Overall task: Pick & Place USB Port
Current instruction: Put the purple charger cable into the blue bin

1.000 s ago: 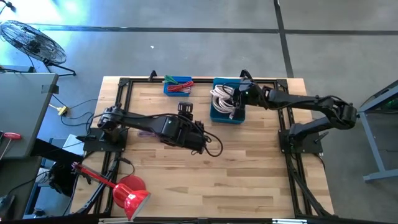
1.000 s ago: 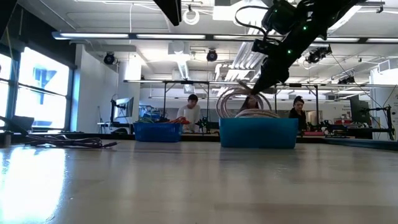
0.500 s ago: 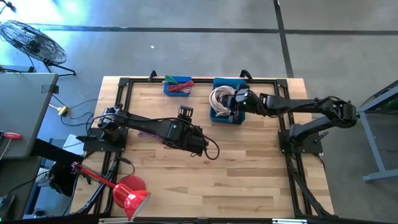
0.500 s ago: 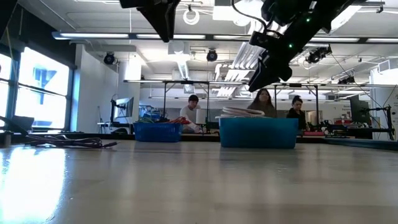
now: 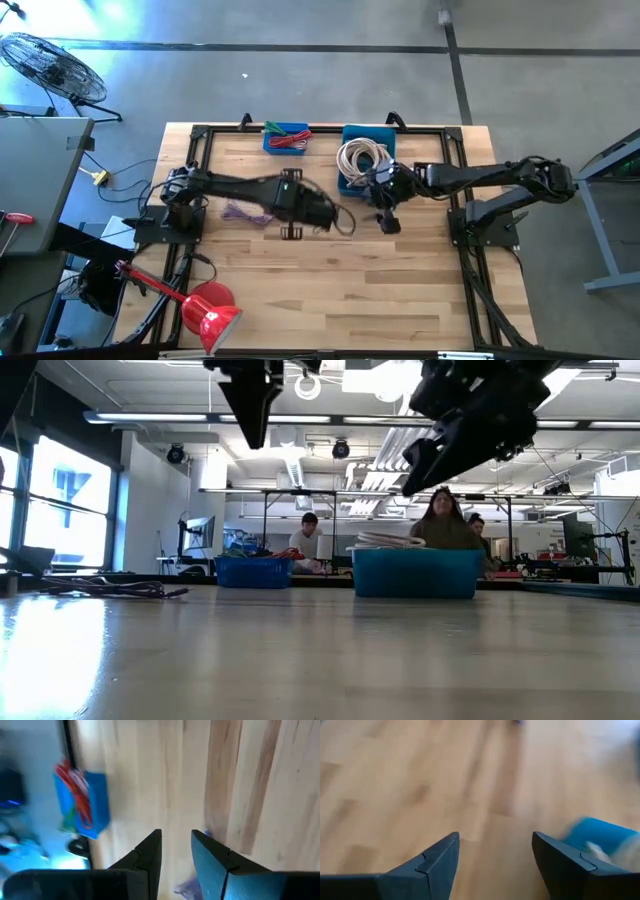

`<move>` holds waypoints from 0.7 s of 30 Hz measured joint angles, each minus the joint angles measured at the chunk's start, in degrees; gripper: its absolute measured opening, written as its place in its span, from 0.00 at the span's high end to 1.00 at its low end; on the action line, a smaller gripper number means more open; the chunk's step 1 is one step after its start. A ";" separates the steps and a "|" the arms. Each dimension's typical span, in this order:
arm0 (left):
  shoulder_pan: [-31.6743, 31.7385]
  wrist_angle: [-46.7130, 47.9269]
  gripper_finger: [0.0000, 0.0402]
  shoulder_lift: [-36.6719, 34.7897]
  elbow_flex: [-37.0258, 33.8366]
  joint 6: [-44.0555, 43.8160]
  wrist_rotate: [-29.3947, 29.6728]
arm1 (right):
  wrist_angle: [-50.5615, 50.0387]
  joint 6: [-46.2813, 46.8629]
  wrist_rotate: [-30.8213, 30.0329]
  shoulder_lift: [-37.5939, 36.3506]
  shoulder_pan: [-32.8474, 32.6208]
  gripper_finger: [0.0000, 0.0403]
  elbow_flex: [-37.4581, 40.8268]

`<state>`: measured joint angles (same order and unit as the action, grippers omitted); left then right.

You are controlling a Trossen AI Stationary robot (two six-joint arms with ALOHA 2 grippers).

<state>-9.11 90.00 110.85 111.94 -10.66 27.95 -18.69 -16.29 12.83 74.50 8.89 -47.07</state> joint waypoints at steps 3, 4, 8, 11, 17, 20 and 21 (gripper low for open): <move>4.21 -0.03 0.75 -0.01 -0.05 2.54 -4.56 | -0.58 0.25 4.55 0.00 -2.21 0.40 0.00; 5.69 -0.05 0.75 -0.06 -0.29 3.85 -5.83 | -1.05 0.70 5.09 0.00 -2.99 0.40 0.00; 12.85 0.00 0.75 -2.82 -4.89 6.19 -11.32 | -4.06 1.05 5.43 0.00 -6.31 0.40 0.00; 18.06 0.13 0.75 -7.14 -12.31 4.89 -15.89 | -6.08 1.33 5.37 0.00 -8.83 0.40 -0.02; 22.95 0.20 0.75 -17.01 -28.28 -3.46 -24.52 | -7.77 1.42 4.43 -0.02 -13.34 0.40 0.00; 22.98 -0.60 0.75 -20.53 -34.31 -8.37 -25.90 | -7.35 0.75 3.41 -0.02 -14.71 0.40 0.00; 22.88 -1.81 0.75 -21.43 -36.02 -9.29 -26.46 | -7.12 0.44 3.29 -0.02 -14.91 0.40 0.00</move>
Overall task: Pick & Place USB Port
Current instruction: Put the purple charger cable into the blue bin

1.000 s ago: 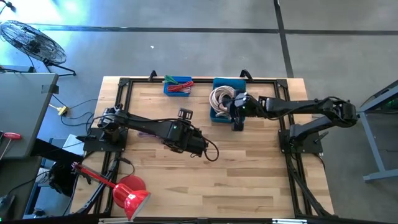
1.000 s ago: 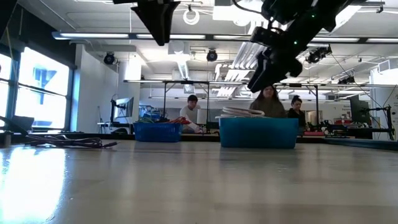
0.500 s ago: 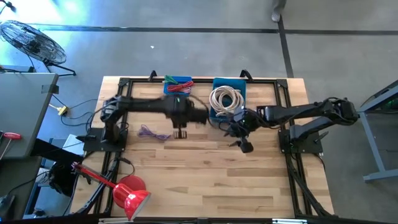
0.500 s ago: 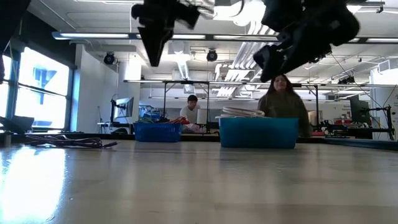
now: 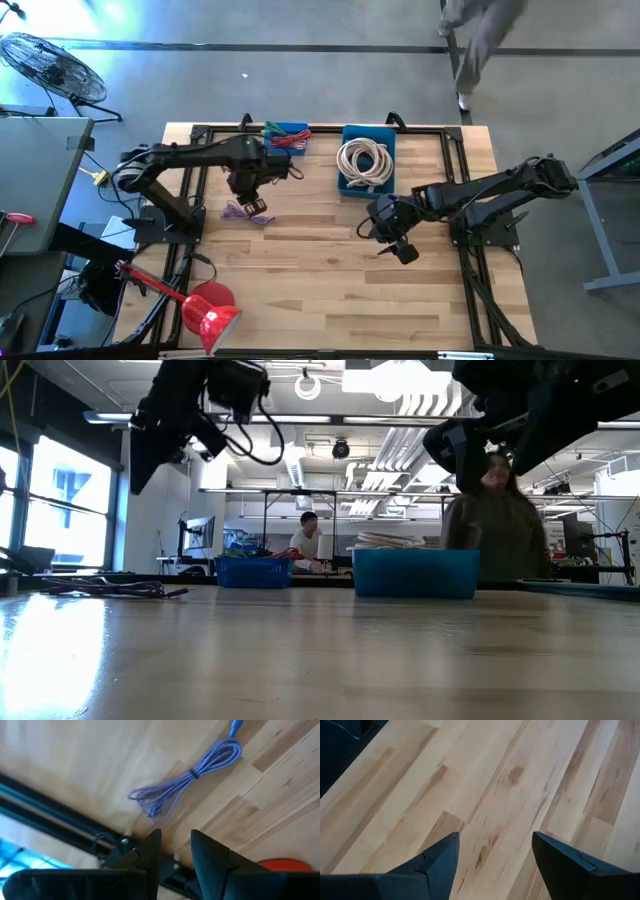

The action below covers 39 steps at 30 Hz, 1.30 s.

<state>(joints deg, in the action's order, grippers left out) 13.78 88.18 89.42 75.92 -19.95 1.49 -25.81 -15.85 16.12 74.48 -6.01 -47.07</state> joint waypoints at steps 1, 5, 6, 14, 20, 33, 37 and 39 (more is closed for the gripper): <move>-0.32 -1.49 0.75 -0.67 -1.81 -0.47 -0.83 | 0.28 -0.41 -0.10 0.00 -0.20 0.40 0.00; -2.26 -7.62 0.75 -1.41 -8.12 0.12 -2.86 | 0.46 -1.53 -0.17 0.00 -0.15 0.40 0.00; -2.67 -8.25 0.75 -1.40 -9.54 0.88 -3.10 | 0.49 -1.90 -0.17 0.00 -0.03 0.40 0.00; -2.93 -18.93 0.75 -1.46 -18.86 5.82 -0.88 | 1.73 -2.63 -0.18 0.00 0.01 0.40 0.00; -2.91 -25.80 0.75 -1.46 -22.80 12.28 2.11 | 2.77 -2.63 -0.83 0.00 0.01 0.40 0.00; -2.93 -27.23 0.75 -1.46 -25.20 23.78 1.53 | 4.73 -3.43 -2.92 0.00 0.01 0.40 0.00; -2.93 -27.41 0.75 -1.46 -25.20 26.93 -0.87 | 4.77 -3.68 -2.95 0.00 0.01 0.40 0.00; -2.93 -27.90 0.75 -1.46 -25.20 28.03 -1.65 | 4.73 -3.68 -2.95 0.00 0.01 0.40 0.00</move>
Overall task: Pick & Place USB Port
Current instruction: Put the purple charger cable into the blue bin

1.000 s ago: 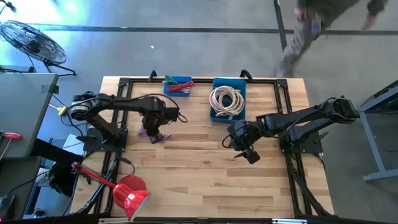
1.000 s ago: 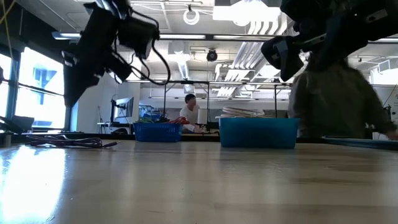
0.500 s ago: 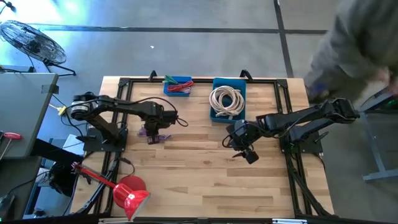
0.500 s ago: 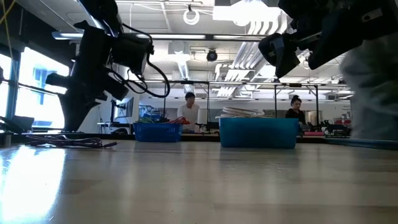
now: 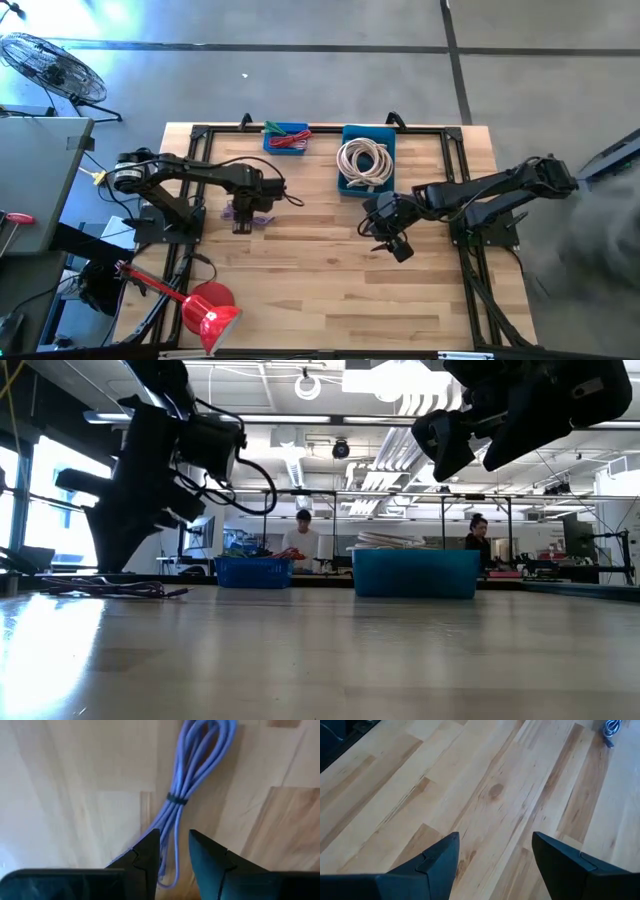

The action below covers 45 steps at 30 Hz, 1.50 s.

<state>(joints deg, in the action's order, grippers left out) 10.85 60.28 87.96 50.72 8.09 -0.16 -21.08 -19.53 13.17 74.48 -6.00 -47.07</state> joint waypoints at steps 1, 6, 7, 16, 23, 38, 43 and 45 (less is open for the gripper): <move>0.00 -0.41 0.75 0.00 0.00 0.59 -0.57 | 0.02 0.00 0.00 0.00 0.00 0.40 0.00; 0.00 -0.89 0.75 0.21 0.02 2.44 0.37 | -0.01 0.00 0.00 0.00 0.00 0.40 0.00; 0.00 -1.09 0.75 0.48 0.03 2.50 0.52 | -0.02 0.00 0.00 0.00 0.00 0.40 0.00; 0.00 -7.76 0.75 1.54 -6.06 3.40 -3.16 | -0.08 -0.01 0.07 0.00 0.00 0.40 0.00; -0.07 -9.90 0.83 1.75 -8.43 1.17 -0.08 | -0.05 -0.02 0.07 0.00 0.02 0.40 0.00; -4.43 -10.29 0.98 2.10 -4.90 -7.55 8.73 | 1.26 -0.83 0.06 0.00 -0.19 0.40 0.00; -8.13 -8.33 1.00 2.16 4.55 -9.47 18.39 | 1.72 -2.54 0.04 -0.01 -1.24 0.40 -0.01; -8.99 -6.14 1.00 2.12 8.85 -8.54 20.97 | 1.83 -3.39 0.01 -0.20 -1.63 0.40 0.00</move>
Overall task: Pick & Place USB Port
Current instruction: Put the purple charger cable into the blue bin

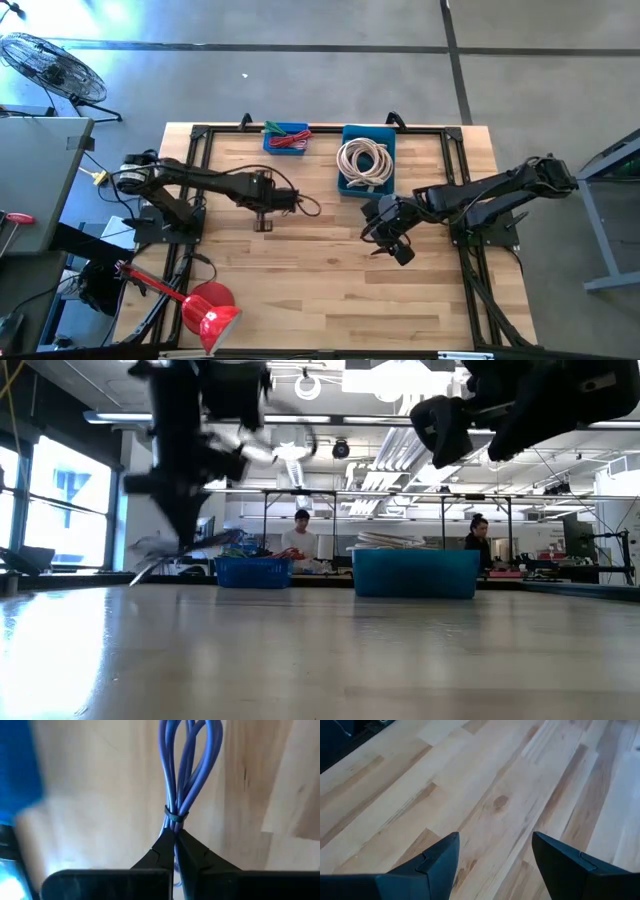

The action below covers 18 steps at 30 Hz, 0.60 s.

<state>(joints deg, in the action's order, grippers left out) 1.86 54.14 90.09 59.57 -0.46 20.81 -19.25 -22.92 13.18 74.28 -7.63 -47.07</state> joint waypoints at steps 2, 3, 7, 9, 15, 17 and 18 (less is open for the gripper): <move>-0.43 1.70 1.00 -0.31 4.77 1.83 3.23 | 0.25 -0.66 -0.77 -0.57 -0.50 0.40 0.00; -0.36 2.37 1.00 -0.33 7.14 3.12 5.34 | 0.27 -0.85 -1.34 -0.86 -0.71 0.40 0.00; 1.77 7.20 1.00 -0.31 15.78 8.84 12.67 | 0.27 -1.20 -3.36 -2.66 -1.52 0.40 0.00; 4.25 6.76 1.00 -0.37 18.92 12.40 14.81 | 0.27 -1.20 -3.65 -3.80 -1.83 0.40 0.00; 14.61 -0.01 1.00 -0.43 22.21 23.52 14.50 | 0.27 -0.71 -3.64 -6.77 -2.19 0.40 0.00; 18.38 -3.50 1.00 0.07 22.18 26.26 11.48 | 0.09 -0.24 -3.64 -7.49 -2.18 0.40 0.00; 20.07 -5.37 1.00 0.51 22.18 27.34 9.87 | -0.15 -0.21 -3.64 -7.81 -2.17 0.40 0.00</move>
<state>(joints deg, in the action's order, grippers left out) 21.93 48.77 90.60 81.76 26.88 30.68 -19.40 -23.14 9.54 66.47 -9.80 -47.07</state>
